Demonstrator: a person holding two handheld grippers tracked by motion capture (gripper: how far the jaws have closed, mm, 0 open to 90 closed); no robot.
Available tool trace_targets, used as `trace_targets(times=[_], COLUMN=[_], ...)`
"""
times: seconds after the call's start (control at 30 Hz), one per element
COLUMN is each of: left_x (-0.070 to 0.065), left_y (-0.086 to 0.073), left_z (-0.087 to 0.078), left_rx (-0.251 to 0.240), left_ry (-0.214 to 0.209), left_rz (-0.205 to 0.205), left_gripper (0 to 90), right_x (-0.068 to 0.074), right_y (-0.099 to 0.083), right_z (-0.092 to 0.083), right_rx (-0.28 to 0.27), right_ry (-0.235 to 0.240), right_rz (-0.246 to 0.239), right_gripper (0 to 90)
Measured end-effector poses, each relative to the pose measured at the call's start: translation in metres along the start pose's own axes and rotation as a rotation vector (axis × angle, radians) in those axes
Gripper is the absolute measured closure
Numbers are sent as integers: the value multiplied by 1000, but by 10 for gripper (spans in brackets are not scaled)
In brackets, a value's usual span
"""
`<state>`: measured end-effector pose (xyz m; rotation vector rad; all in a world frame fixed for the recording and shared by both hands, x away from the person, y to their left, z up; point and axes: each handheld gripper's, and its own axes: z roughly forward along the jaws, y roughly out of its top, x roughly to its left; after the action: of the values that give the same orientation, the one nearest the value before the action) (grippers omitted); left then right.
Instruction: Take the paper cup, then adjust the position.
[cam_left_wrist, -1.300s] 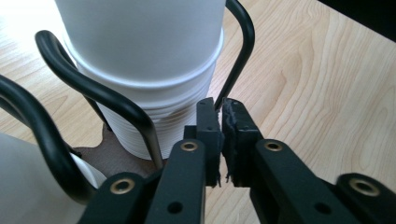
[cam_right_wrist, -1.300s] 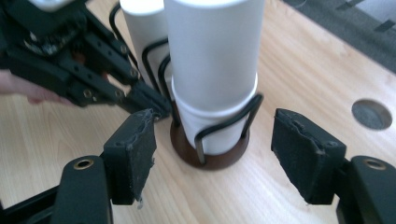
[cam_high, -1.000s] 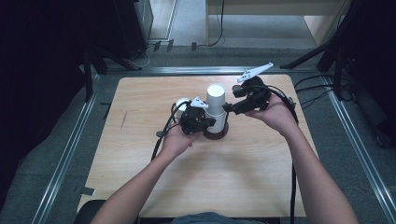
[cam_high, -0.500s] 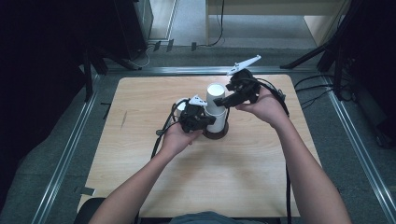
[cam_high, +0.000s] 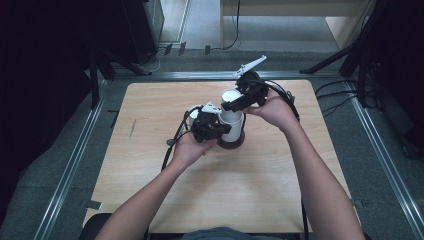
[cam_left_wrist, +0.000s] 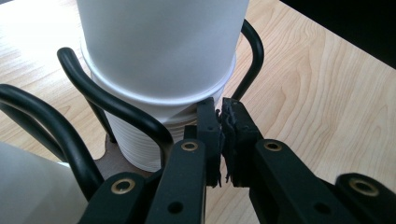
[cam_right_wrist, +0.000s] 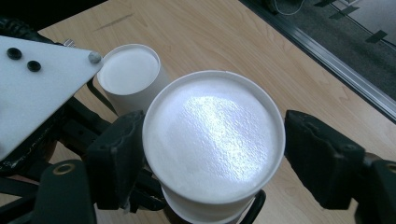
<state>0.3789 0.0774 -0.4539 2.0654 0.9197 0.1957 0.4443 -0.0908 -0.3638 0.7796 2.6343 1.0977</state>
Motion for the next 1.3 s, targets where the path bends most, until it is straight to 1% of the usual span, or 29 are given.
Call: trace_targets(times=[0.2, 0.23, 0.5, 0.53, 0.63, 0.7, 0.97, 1.0, 1.17, 1.2, 1.23, 1.3], left_x=[0, 0, -1, -1, -1, 0, 0, 0, 1, 1, 1, 1], left_y=[0, 0, -1, -2, -2, -2, -2, -2, -2, -2, -2, -2], left_z=[0, 0, 2, 2, 2, 2, 2, 2, 2, 2, 2, 3], left_rx=[-1, -2, 7, 4, 5, 5, 5, 6, 3, 3, 3, 1], left_ry=[-2, -1, 6, 6, 5, 3, -1, -3, -4, -4, -5, -15], left_rz=[-4, -1, 4, 5, 5, 3, 2, 2, 1, 1, 1, -4], left_gripper=[863, 865, 871, 871, 871, 870, 869, 868, 863, 862, 862, 853], right_x=[3, 4, 4, 4, 3, 3, 5, 5, 7, 7, 9, 10], right_y=[3, 3, 4, 5, 6, 9, 21, 22, 28, 28, 30, 32], right_z=[3, 4, 4, 4, 1, -4, -22, -25, -39, -39, -47, -53], right_rx=[11, 22, 28, 34, 33, 27, 13, 12, 2, 2, 0, 2], right_ry=[2, -15, -22, -17, -18, -13, -10, -8, -14, -14, -16, -21], right_rz=[-7, -18, -5, 3, 6, 13, 8, 16, 0, 0, -4, -5], right_gripper=[284, 317, 325, 327, 329, 330, 333, 333, 334, 334, 335, 337])
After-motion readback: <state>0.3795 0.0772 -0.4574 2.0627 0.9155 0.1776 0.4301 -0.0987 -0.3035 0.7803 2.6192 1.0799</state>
